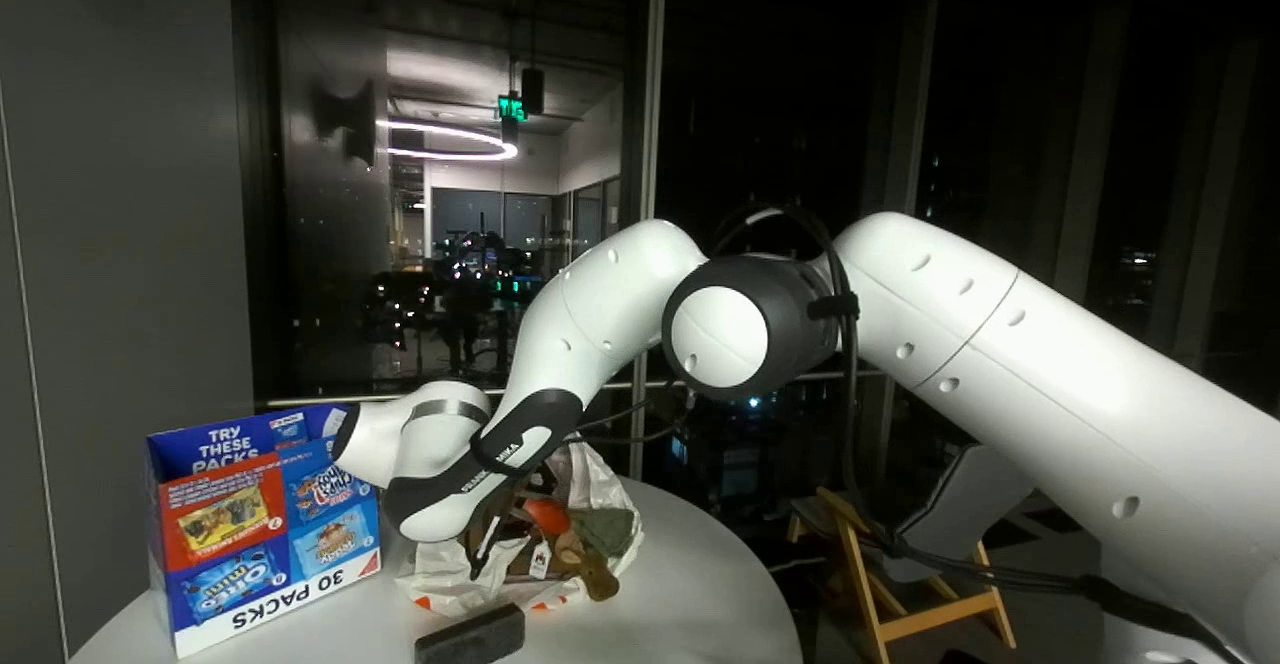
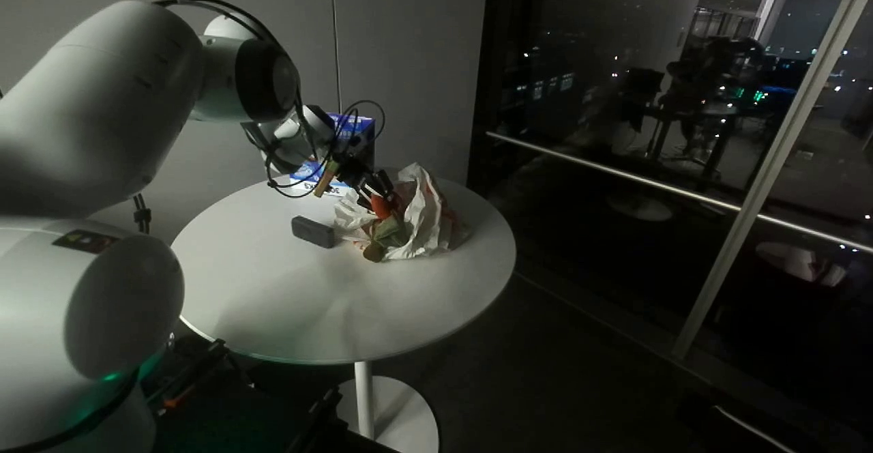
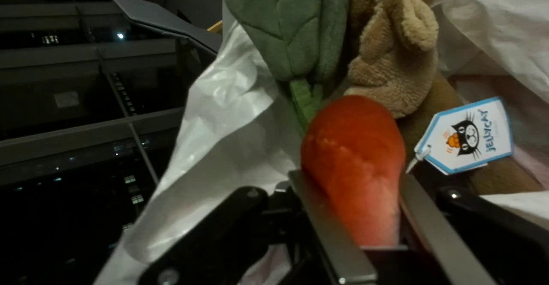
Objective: Pick up the brown toy and put it in the plastic, pick up the red toy and put it in the plastic, pick up the black eraser and put it in the plastic
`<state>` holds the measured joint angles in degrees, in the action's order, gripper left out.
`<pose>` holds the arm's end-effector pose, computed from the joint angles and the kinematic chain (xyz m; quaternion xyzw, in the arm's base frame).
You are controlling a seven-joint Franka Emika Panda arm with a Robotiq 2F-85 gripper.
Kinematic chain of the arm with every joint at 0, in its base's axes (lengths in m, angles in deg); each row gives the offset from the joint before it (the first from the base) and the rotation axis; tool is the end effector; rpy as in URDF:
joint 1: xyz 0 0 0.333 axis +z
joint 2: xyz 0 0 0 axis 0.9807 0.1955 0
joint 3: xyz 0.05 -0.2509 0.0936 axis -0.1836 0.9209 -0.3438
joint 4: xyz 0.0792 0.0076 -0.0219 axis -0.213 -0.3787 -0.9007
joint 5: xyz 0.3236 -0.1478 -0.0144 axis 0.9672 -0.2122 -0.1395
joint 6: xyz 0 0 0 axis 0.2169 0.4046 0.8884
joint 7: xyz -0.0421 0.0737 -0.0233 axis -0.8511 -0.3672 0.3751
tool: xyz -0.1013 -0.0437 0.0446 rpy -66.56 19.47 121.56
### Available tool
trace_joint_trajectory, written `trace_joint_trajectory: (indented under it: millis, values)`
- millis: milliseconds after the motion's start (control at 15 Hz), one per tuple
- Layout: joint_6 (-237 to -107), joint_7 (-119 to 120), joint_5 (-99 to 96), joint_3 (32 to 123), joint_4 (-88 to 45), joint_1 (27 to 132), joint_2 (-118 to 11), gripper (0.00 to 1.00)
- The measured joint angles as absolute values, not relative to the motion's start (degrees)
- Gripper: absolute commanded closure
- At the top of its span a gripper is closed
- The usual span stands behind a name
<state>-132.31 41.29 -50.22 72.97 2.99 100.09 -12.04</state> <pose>0.6294 0.1583 0.1581 0.8822 -0.0301 0.0280 0.4692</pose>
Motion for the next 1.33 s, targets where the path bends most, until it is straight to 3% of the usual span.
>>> trace_joint_trajectory:
  millis: [133,200,333,733,1333]
  values:
    - [-135.7,40.6,-50.2,72.9,4.0,100.3,-11.0,0.88]
    - [-137.3,40.4,-50.2,72.9,4.3,100.3,-10.7,0.54]
    - [-139.5,40.2,-50.2,73.1,4.7,100.2,-10.3,0.47]
    - [-143.3,40.2,-52.2,73.7,4.6,100.8,-10.2,0.02]
    - [-148.2,36.4,-55.0,68.5,-3.2,103.4,-15.8,0.00]
